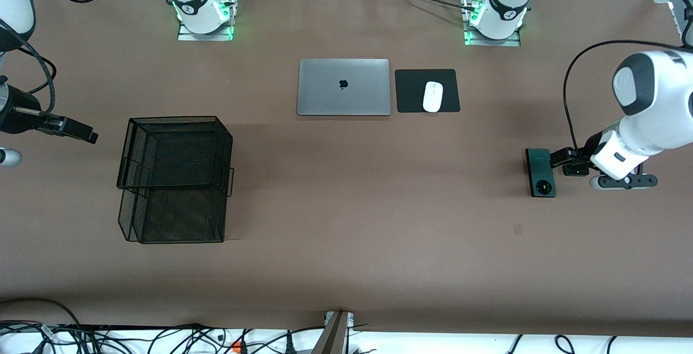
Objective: Place phones with both arms
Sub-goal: 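Move the left gripper down over the green phone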
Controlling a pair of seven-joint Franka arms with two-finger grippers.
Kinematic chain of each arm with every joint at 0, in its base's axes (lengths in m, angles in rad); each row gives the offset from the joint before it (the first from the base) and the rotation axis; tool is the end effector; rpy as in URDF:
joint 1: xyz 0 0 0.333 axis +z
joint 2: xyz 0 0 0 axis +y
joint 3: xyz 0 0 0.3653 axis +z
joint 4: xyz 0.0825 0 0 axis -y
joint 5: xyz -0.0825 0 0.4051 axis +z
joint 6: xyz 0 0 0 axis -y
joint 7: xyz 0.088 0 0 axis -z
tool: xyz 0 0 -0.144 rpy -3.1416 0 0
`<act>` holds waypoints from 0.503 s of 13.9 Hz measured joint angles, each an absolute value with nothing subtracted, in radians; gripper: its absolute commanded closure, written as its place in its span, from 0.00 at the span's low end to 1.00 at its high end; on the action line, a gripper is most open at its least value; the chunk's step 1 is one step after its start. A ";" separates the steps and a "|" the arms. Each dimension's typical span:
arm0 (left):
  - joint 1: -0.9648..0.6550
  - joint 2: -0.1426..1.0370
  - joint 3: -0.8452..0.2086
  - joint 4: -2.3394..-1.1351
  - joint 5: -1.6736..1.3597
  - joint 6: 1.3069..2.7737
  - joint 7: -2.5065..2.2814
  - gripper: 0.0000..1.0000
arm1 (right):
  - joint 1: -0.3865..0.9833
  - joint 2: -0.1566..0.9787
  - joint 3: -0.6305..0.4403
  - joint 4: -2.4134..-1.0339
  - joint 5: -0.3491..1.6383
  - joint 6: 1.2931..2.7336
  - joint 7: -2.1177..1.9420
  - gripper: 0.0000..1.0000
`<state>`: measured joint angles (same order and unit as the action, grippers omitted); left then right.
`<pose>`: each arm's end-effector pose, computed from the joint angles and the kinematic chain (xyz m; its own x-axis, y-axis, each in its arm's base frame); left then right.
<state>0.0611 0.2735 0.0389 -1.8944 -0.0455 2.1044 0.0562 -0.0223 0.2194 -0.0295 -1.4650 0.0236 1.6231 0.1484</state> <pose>0.6355 0.0590 0.3538 0.9959 0.0659 -0.0618 0.0679 -0.9972 0.0307 0.6503 -0.0285 0.5586 0.9778 -0.1996 -0.0630 -0.2005 -0.9797 -0.0078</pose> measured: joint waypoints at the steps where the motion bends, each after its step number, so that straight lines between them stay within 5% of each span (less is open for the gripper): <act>1: 0.068 0.284 0.039 -1.895 -0.045 2.107 0.042 0.00 | -0.022 0.219 -0.030 -1.465 0.024 1.623 0.148 0.00; 7: 0.058 0.317 0.029 -1.894 -0.045 2.108 -0.111 0.00 | -0.022 0.220 -0.030 -1.465 0.024 1.623 0.148 0.00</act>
<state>0.0582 0.3170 0.0290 -1.8935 -0.0455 2.1082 -0.1105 -0.0223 0.2196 -0.0296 -1.4650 0.0237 1.6231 0.1484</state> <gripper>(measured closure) 0.000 0.000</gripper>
